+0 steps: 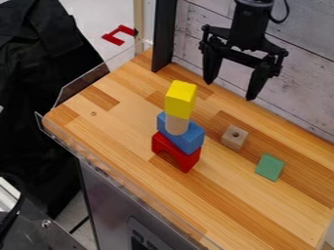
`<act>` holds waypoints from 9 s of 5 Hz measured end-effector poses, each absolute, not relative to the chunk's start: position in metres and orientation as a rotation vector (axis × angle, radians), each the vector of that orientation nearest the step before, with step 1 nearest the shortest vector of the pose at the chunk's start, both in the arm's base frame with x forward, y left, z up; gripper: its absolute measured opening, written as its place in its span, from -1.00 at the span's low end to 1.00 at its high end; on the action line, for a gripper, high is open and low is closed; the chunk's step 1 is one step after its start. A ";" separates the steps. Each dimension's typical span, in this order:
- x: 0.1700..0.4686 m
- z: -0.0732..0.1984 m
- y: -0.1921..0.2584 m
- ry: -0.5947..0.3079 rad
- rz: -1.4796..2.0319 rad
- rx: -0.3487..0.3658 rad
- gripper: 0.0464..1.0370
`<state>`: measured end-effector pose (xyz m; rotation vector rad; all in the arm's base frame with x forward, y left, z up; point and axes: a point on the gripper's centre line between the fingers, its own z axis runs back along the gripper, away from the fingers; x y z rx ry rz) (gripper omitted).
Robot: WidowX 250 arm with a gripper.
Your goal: Put the cube with a hole on to the top of the yellow cube.
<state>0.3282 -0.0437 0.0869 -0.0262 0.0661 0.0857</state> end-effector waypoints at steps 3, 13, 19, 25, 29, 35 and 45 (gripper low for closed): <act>0.325 0.063 -0.052 0.140 0.082 0.025 0.93; 0.333 -0.003 -0.061 0.295 0.120 -0.042 0.85; 0.339 0.115 -0.048 -0.005 0.207 -0.202 0.01; 0.273 0.154 -0.002 0.062 0.311 -0.113 0.01; 0.254 0.136 -0.010 0.172 0.308 -0.122 0.01; 0.250 0.115 -0.012 0.229 0.300 -0.067 0.93; 0.304 0.103 -0.087 0.097 0.054 -0.064 0.93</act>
